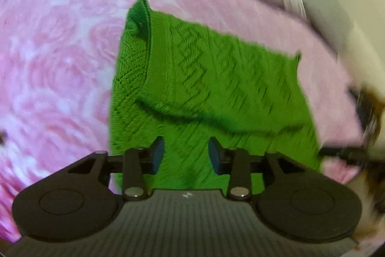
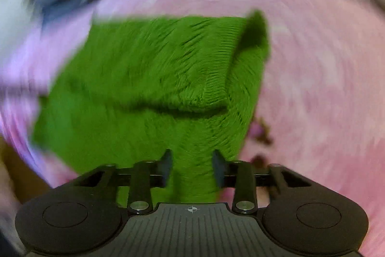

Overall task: Fold large clothes
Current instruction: 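Lift the hem with both grippers and fold it toward the neckline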

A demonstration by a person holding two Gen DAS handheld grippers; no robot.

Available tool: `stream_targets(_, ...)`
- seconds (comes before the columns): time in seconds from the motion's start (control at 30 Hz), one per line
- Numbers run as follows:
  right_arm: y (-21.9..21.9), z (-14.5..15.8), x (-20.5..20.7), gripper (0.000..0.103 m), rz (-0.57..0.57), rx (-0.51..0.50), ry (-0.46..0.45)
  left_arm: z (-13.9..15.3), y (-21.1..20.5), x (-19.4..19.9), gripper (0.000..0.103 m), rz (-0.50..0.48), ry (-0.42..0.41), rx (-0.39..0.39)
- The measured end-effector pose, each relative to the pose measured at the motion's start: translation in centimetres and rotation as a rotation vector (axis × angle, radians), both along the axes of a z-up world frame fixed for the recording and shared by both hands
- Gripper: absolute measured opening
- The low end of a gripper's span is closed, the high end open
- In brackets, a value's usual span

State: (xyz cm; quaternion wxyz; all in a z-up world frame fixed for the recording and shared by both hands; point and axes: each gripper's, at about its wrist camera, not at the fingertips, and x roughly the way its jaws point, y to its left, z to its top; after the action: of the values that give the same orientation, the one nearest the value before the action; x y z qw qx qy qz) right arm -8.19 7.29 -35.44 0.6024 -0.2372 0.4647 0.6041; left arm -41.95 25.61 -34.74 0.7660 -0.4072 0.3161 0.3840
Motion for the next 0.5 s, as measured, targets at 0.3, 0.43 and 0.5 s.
stream_targets(0.3,2.7,-5.8,4.5,0.052,-0.54,0.117,0.573,-4.6,4.2,-1.2,0.05,0.221,-0.289,-0.136)
stream_targets(0.43,3.8,-6.6,4.2,0.029,-0.554,0.226,0.515,-5.7,4.4,-1.1,0.024,0.201,-0.319,-0.054)
stream_targets(0.5,4.4,-7.1,4.0,0.007,-0.555,0.238,0.428,-6.2,4.3,-1.0,0.0,0.208,-0.302,-0.006)
